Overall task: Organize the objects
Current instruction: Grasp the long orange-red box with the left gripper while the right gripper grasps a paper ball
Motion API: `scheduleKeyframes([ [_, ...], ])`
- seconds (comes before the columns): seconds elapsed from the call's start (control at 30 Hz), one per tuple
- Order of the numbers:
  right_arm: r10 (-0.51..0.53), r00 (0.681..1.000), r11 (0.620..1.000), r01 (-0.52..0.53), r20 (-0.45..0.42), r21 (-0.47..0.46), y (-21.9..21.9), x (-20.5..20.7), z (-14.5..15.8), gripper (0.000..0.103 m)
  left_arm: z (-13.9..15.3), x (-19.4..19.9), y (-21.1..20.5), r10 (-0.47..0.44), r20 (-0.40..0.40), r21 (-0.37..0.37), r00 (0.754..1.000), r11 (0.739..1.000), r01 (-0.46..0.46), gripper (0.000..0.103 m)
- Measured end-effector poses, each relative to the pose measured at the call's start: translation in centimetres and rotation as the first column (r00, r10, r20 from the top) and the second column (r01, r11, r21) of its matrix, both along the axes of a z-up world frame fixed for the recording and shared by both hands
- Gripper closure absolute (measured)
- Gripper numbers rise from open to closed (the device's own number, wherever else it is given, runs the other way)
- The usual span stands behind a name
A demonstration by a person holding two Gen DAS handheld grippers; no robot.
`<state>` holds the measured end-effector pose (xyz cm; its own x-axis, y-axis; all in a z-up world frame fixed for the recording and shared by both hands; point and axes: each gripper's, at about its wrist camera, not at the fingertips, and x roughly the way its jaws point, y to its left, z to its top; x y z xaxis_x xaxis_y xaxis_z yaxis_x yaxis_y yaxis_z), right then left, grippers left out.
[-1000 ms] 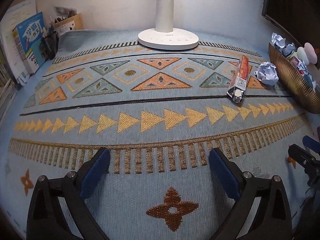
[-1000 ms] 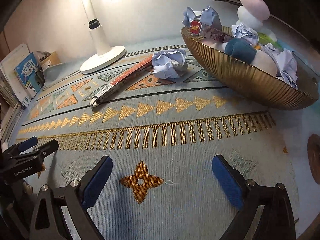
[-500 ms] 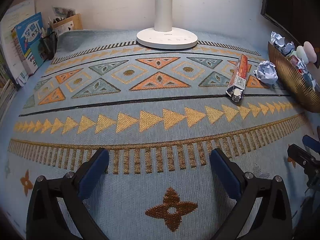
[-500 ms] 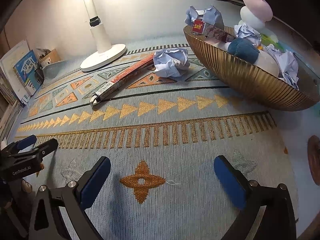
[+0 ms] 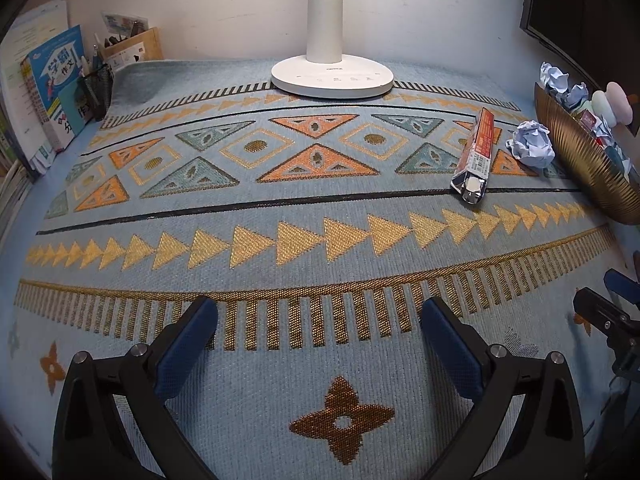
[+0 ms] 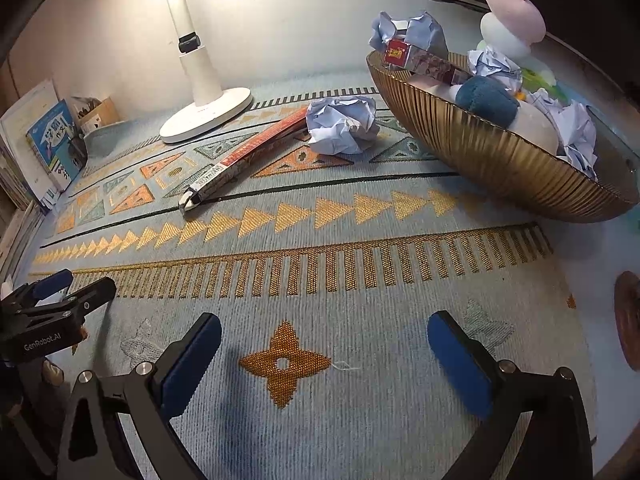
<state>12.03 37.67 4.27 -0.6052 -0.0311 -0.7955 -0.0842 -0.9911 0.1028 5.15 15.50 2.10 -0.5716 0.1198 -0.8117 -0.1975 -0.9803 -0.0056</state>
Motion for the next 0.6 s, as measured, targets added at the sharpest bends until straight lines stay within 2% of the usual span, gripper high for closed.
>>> scheduleKeyframes([
  [0.07,0.001,1.0,1.0,-0.001,0.004,0.004,0.0,-0.1,0.0,0.0,0.1,-0.1,0.2,-0.023,0.004,0.004,1.0,1.0,0.023,0.001],
  [0.13,-0.013,1.0,1.0,0.013,0.009,0.0,0.1,-0.2,0.1,0.0,0.4,-0.5,1.0,-0.125,0.019,0.034,0.992,0.992,0.124,0.001],
  [0.2,-0.092,0.996,0.995,0.092,-0.006,-0.035,0.9,-0.3,0.7,0.0,1.2,-0.8,2.4,-0.226,-0.019,0.015,0.974,0.974,0.227,0.001],
  [0.27,-0.136,0.99,0.98,0.128,-0.041,-0.149,1.9,-0.7,1.7,0.002,2.2,-1.5,4.2,-0.337,-0.076,-0.03,0.938,0.942,0.336,0.001],
  [0.33,-0.212,0.975,0.957,0.194,-0.065,-0.214,2.7,-1.6,2.7,0.006,2.9,-2.7,5.8,-0.434,-0.102,-0.045,0.895,0.901,0.432,0.001],
  [0.43,-0.294,0.953,0.922,0.264,-0.069,-0.282,3.4,-3.8,3.4,0.02,3.0,-5.3,7.6,-0.492,-0.099,-0.035,0.865,0.87,0.492,0.004],
  [0.5,-0.328,0.943,0.902,0.296,-0.055,-0.315,3.6,-5.7,3.4,0.021,2.9,-6.8,8.7,-0.519,-0.089,0.001,0.85,0.853,0.521,0.011],
  [0.6,-0.373,0.928,0.862,0.34,-0.017,-0.375,4.0,-8.3,2.6,0.022,2.3,-8.7,10.5,-0.533,-0.065,0.007,0.844,0.845,0.534,0.023],
])
